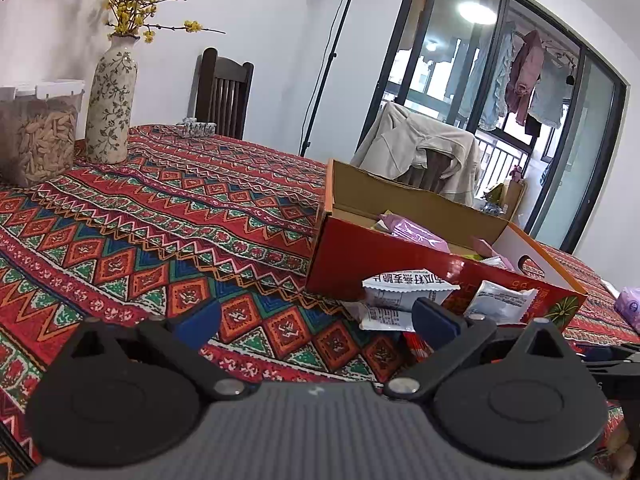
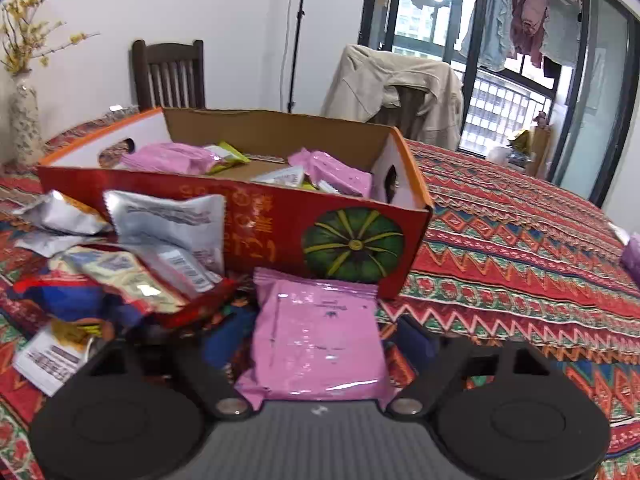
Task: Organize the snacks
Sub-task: 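Grasp a pink packet with the right gripper while the left gripper grasps a white sachet, then carry the white sachet and pink packet into the box and open both grippers, then withdraw both grippers from the box back toward the snack pile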
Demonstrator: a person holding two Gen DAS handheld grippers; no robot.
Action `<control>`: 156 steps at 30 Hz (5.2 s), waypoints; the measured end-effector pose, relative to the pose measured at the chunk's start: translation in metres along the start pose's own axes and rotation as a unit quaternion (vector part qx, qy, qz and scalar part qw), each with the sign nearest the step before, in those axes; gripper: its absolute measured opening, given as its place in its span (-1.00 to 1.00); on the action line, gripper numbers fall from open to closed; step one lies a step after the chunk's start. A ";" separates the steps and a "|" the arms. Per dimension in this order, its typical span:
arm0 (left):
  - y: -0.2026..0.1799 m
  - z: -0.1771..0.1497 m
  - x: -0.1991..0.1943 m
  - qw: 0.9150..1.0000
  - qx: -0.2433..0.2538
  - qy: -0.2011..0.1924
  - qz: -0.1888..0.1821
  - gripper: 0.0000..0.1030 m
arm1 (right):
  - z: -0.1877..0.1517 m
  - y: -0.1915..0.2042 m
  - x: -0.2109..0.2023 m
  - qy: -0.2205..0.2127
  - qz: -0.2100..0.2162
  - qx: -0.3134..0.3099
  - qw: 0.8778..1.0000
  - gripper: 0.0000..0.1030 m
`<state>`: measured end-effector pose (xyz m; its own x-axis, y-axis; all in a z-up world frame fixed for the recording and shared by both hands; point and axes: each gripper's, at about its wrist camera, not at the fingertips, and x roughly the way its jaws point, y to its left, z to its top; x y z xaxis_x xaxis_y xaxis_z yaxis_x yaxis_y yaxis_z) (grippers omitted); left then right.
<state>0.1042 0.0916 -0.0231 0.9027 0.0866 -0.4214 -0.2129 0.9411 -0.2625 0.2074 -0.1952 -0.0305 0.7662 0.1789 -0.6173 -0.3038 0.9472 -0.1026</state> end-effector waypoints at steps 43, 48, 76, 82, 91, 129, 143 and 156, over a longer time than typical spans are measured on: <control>-0.063 0.029 0.031 0.994 0.094 0.050 0.025 1.00 | -0.017 -0.044 -0.060 -0.150 -0.014 0.118 0.982 0.16; -0.071 0.030 0.057 0.993 0.084 0.078 0.032 1.00 | -0.017 -0.050 -0.059 -0.148 -0.007 0.132 0.980 0.17; -0.071 0.028 0.007 0.995 0.098 0.009 0.008 0.25 | -0.018 -0.049 -0.059 -0.152 -0.002 0.132 0.979 0.17; -0.078 0.049 -0.009 0.994 0.102 -0.028 -0.013 0.25 | -0.015 -0.040 -0.071 -0.182 -0.005 0.105 0.978 0.17; -0.094 0.080 0.006 0.992 0.099 -0.068 -0.037 0.25 | 0.036 -0.020 -0.086 -0.211 -0.005 0.064 0.975 0.17; -0.085 0.070 0.087 0.992 0.064 -0.107 0.020 1.00 | 0.081 -0.011 0.022 -0.167 0.009 0.093 0.981 1.00; -0.084 0.070 0.091 0.993 0.063 -0.094 0.019 1.00 | 0.080 -0.010 0.017 -0.167 0.009 0.095 0.981 1.00; -0.076 0.086 0.053 0.994 0.026 -0.109 0.012 1.00 | 0.088 -0.010 -0.011 -0.178 0.000 0.086 0.980 1.00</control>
<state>0.2005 0.0529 0.0488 0.9586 0.1720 -0.2268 -0.2199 0.9534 -0.2064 0.2518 -0.1831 0.0458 0.9245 0.2307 -0.3033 -0.2267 0.9727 0.0490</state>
